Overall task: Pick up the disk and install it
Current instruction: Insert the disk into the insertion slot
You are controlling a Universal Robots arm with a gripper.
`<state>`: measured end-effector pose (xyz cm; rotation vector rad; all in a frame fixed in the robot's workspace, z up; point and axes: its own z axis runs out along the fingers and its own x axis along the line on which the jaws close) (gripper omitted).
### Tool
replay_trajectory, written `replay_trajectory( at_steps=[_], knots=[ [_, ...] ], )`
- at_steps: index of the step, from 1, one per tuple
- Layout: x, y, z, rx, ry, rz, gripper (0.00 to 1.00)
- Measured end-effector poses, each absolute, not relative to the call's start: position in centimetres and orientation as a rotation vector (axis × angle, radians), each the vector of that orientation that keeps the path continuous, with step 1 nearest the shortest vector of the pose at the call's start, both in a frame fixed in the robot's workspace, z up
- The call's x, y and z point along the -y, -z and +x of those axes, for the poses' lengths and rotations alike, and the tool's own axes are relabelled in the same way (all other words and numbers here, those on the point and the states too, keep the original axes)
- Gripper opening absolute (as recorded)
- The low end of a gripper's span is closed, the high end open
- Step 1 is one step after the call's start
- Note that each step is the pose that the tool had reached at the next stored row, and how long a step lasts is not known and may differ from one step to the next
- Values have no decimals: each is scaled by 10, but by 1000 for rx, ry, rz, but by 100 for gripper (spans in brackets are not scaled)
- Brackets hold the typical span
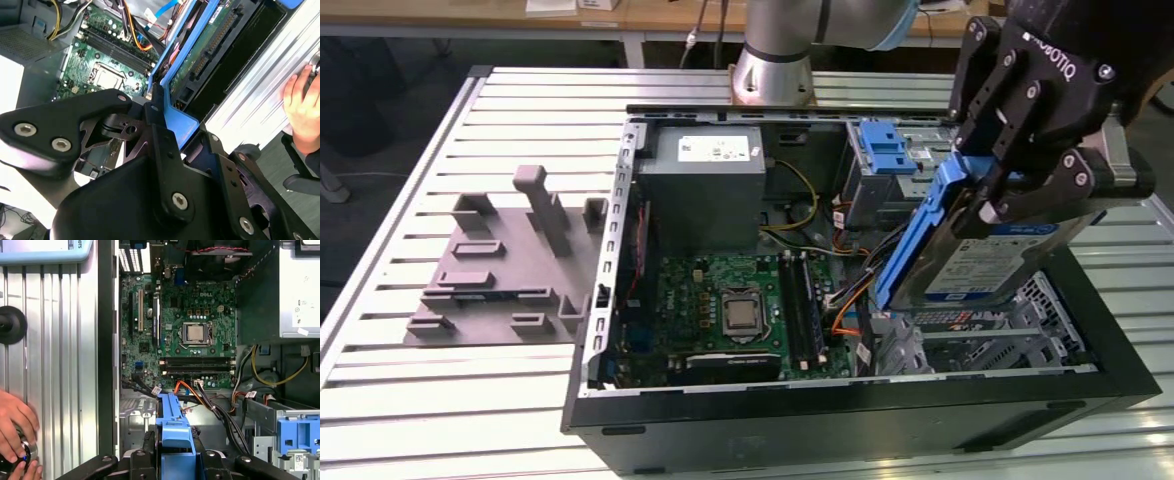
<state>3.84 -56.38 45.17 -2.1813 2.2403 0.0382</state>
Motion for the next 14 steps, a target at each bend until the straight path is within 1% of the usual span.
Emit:
replay_trajectory(
  at_steps=[14],
  knots=[
    [566, -447, 53, -2240, -38, -2181, 36]
  ],
)
